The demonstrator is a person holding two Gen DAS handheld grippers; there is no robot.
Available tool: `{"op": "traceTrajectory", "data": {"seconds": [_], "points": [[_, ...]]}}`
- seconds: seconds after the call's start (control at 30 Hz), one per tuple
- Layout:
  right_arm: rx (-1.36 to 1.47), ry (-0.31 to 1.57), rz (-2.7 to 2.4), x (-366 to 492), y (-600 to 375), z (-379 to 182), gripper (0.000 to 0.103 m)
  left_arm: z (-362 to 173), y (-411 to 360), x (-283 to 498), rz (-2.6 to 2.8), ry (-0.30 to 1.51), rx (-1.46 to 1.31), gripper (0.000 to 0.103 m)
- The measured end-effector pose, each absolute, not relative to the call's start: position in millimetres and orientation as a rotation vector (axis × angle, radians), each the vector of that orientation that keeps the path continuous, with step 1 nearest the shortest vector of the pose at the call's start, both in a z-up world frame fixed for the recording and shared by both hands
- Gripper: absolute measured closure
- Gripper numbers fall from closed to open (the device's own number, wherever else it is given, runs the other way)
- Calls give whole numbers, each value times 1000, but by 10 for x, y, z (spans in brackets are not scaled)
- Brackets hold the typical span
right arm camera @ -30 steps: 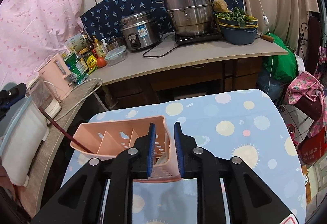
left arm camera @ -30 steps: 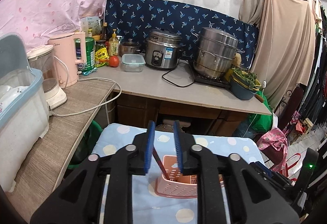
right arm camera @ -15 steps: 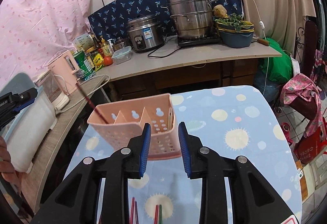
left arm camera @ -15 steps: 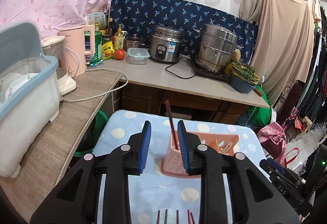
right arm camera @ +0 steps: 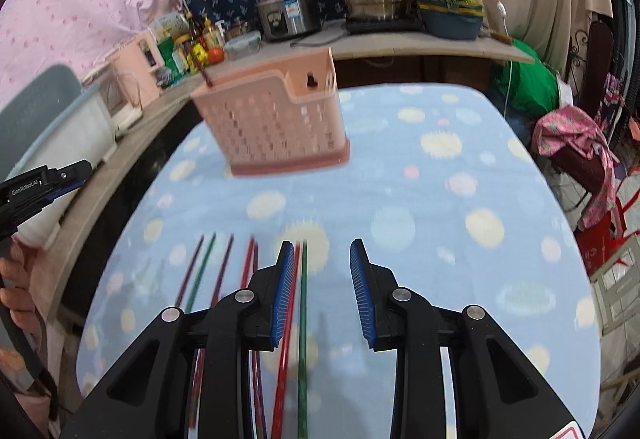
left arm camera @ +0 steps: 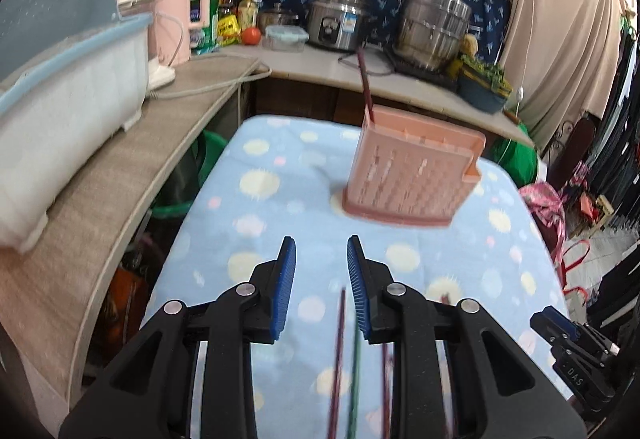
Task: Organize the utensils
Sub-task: 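Grasp another dark red chopstick with the left gripper while the right gripper grasps a green chopstick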
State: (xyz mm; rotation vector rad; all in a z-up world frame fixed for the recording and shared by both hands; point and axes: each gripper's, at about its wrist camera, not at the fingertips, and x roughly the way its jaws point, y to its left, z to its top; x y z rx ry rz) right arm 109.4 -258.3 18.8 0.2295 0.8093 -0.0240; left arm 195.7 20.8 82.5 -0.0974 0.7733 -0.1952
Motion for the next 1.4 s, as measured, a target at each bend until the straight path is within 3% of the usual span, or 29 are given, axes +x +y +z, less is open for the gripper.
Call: {"op": "traceTrajectory", "data": {"seconds": [0.47,1.0,1.4], "points": [[234,956,-17,401,-2296,-457,74,6,372,1196,-181,940,-41,77],[209,973,-31,265,-2164,-606,74,-289,202,833,-246,1005,5,71],[176,978,-57,253,-2116,-667,82,-391,181,747,-282,1028,15,71]]}}
